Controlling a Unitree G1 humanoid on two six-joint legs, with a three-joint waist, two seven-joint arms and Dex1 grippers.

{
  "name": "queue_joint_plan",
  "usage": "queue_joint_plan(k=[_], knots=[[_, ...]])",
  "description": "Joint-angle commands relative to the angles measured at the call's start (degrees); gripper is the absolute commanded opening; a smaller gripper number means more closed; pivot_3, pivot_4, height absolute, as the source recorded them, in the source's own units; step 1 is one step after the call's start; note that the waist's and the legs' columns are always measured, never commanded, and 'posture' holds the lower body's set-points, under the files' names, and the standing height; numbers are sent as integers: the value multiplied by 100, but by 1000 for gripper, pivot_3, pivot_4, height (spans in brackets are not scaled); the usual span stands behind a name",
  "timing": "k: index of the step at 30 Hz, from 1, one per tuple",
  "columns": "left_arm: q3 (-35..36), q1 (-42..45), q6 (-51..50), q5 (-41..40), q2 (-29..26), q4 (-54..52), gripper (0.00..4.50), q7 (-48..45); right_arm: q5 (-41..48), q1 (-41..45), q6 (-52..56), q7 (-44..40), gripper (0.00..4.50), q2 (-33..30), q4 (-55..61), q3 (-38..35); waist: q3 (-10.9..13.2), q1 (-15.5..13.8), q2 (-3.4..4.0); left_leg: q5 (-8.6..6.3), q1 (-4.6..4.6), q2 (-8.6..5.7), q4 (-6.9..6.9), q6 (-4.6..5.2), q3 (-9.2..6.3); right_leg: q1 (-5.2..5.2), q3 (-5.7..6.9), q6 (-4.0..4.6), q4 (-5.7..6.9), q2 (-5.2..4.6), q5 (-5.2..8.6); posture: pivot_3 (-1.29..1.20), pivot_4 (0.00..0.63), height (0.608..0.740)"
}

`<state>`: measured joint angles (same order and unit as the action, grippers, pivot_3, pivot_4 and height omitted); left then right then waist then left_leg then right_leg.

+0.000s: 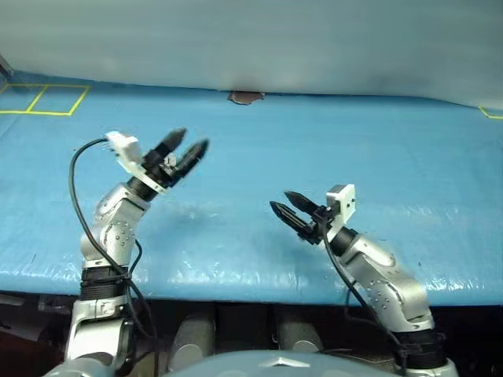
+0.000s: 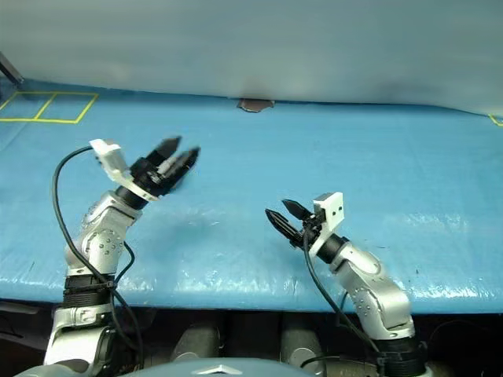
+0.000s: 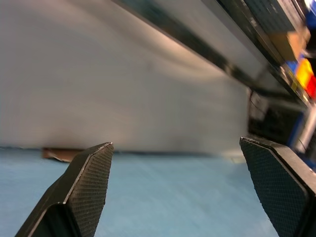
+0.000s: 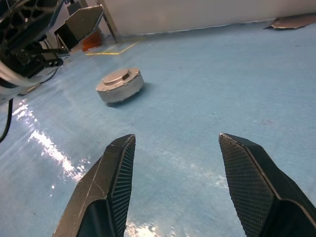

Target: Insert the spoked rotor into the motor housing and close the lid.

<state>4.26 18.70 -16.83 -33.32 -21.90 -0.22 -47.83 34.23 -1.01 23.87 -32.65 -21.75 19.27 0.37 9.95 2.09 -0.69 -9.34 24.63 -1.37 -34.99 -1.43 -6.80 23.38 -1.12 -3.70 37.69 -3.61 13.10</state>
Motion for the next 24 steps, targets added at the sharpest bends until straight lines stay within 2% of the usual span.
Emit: queue_joint_plan(k=[1,5,8,11,14,24], knots=[[-804,-81,44,609,-250,-159,4475,-513,-328,106,-180,-127,2845,-384,216,-204,1,-8,-1,0,1,0,0,0,0,2,0,0,0,0,0,0,150,740],[-1521,-109,295,1160,-397,94,4475,-1031,-548,146,-149,-447,2845,-862,80,-177,1,-42,-1,-1,4,-1,-1,1,4,4,0,-1,-3,-4,0,0,150,740],[-1697,-82,533,1418,-398,355,4500,-1197,-586,146,-37,-583,3384,-958,69,-74,2,-47,-1,-1,4,3,2,1,4,7,1,3,-2,-3,2,0,150,740],[-1628,-33,672,1456,-338,560,4500,-1247,-728,142,-91,-393,4309,-800,72,-52,2,-55,-1,-1,5,3,2,1,4,8,1,2,-2,-4,2,0,150,740],[-1590,-55,716,1449,-354,534,4500,-1330,-1105,94,-352,-310,4309,-745,54,50,2,-75,-1,-1,7,2,1,1,4,8,1,2,-2,-5,2,0,150,740],[-1489,-30,855,1473,-360,528,4500,-1405,-1173,132,-393,-357,4309,-511,-31,67,2,-87,-1,-1,5,0,1,1,3,7,2,1,-1,-7,2,0,150,740]])
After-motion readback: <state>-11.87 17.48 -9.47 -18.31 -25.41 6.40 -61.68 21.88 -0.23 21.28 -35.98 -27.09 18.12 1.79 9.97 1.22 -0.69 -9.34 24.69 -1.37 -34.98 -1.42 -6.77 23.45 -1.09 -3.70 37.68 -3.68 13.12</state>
